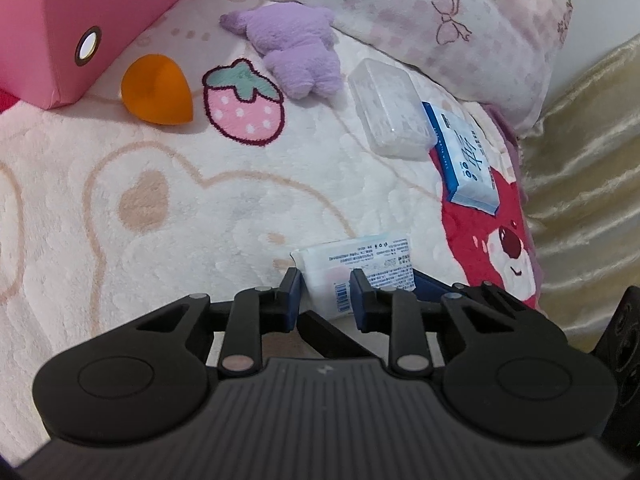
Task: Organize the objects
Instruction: 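Close the left gripper on the white soap box, then lift the soap box with the left gripper toward the pink box, then lower the white soap box into the pink box with the left gripper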
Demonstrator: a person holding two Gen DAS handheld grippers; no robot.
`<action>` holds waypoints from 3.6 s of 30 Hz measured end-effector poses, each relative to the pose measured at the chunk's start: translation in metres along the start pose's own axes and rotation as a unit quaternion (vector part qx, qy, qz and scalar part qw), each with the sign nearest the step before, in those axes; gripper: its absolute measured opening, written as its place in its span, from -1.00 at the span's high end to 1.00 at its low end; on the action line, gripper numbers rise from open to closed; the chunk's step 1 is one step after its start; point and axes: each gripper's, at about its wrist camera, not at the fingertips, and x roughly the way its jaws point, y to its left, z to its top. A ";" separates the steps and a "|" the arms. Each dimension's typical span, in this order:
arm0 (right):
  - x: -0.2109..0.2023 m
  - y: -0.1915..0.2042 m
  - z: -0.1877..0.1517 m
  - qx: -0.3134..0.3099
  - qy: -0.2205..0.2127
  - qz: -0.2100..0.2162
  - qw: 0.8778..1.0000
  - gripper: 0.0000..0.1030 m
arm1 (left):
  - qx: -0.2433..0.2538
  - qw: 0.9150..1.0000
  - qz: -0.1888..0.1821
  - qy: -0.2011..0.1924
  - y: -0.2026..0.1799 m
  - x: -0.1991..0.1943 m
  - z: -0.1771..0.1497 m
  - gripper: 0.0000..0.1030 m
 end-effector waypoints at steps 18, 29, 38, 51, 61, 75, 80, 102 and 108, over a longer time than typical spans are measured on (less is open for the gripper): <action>-0.028 0.028 0.018 0.008 -0.003 -0.014 1.000 -0.61 | 0.026 0.999 0.016 0.013 -0.011 -0.044 0.011 0.52; -0.055 0.046 0.029 0.016 -0.015 0.041 0.999 -0.64 | 0.045 0.999 0.022 0.000 -0.010 -0.092 0.018 0.52; -0.075 0.067 0.034 0.008 -0.024 0.045 0.999 -0.62 | 0.068 0.997 0.028 -0.014 -0.009 -0.121 0.011 0.49; -0.098 0.100 0.053 0.002 -0.021 0.064 0.998 -0.38 | 0.061 0.997 0.046 -0.024 0.000 -0.173 0.018 0.48; -0.102 0.113 0.067 0.001 -0.003 0.072 0.997 -0.27 | 0.040 0.998 0.049 -0.030 0.010 -0.192 0.027 0.47; -0.116 0.142 0.102 -0.014 0.017 0.074 0.997 -0.28 | 0.065 0.997 0.032 -0.018 0.022 -0.229 0.048 0.42; -0.115 0.166 0.121 -0.060 0.011 0.072 0.996 -0.28 | 0.062 0.997 0.025 -0.034 0.040 -0.248 0.066 0.42; -0.038 0.183 0.213 -0.041 0.026 0.100 0.994 -0.34 | 0.041 0.998 0.043 -0.028 0.103 -0.242 0.167 0.40; 0.019 0.162 0.242 0.015 0.076 0.117 0.990 -0.33 | 0.057 0.995 0.064 -0.042 0.120 -0.209 0.201 0.39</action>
